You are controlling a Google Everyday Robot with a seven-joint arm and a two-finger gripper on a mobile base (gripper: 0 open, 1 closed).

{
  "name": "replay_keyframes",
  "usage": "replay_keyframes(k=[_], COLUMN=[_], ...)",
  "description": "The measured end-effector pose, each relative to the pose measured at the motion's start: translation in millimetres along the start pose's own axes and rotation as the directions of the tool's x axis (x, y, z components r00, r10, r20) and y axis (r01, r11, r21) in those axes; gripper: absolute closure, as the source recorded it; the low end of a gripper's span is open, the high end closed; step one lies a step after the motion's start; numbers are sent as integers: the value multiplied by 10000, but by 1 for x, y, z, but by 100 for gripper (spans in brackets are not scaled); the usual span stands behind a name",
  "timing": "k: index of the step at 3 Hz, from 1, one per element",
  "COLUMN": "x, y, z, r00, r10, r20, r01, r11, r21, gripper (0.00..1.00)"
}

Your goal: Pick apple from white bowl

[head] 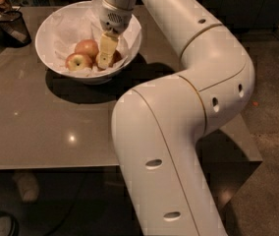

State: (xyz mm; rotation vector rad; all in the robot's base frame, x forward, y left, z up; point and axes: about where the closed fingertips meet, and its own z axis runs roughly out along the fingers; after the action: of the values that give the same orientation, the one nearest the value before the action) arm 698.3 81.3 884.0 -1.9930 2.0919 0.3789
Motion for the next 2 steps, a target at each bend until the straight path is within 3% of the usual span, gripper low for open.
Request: replay_keyframes(k=[2], x=[1], y=[-1], z=[13], r00=[10000], r10=[63], r20=[-66], r01=[-65], r11=[9996], r21=[-284], gripper=[33])
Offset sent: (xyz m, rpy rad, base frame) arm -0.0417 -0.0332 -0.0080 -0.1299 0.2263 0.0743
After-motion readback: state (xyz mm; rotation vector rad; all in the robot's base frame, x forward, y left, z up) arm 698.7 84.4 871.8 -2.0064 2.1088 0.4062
